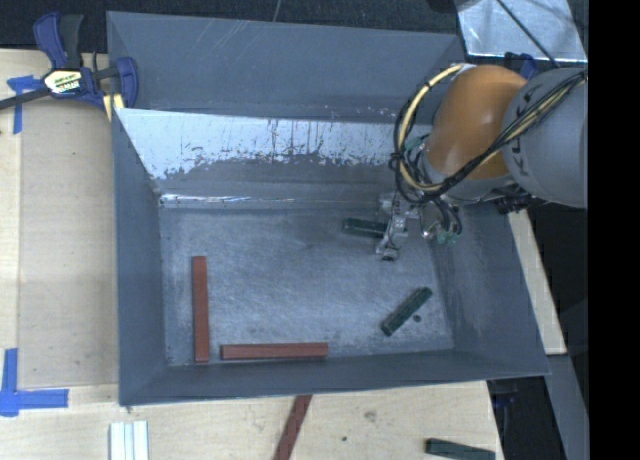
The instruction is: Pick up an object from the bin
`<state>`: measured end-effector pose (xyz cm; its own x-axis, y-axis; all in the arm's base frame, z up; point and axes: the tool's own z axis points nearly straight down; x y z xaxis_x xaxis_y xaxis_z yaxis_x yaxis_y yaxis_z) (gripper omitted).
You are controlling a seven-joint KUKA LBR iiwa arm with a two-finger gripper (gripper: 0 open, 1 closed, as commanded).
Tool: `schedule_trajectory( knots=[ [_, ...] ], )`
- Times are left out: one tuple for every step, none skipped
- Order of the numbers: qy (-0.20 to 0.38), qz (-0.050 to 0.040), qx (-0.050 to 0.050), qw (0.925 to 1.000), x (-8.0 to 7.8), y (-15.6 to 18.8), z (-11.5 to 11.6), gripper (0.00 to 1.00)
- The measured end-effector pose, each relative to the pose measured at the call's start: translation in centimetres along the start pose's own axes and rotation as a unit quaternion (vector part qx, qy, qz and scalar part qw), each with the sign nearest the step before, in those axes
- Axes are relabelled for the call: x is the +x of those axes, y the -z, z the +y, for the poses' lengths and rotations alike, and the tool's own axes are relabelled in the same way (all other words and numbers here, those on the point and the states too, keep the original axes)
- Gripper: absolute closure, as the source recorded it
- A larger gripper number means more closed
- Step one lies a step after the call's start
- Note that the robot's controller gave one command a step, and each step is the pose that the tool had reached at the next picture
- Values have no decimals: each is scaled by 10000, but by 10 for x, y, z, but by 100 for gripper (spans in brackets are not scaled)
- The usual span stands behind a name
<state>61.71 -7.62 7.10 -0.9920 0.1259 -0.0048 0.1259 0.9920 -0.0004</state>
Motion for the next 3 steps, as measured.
schedule_trajectory(
  knots=[
    [-298, 10, 0, 9996, 56, 103, -15, 100],
    [-296, 10, 1, 9996, 56, 103, -15, 100],
    [-284, 22, -1, 9996, 60, 130, -15, 100]
  ],
)
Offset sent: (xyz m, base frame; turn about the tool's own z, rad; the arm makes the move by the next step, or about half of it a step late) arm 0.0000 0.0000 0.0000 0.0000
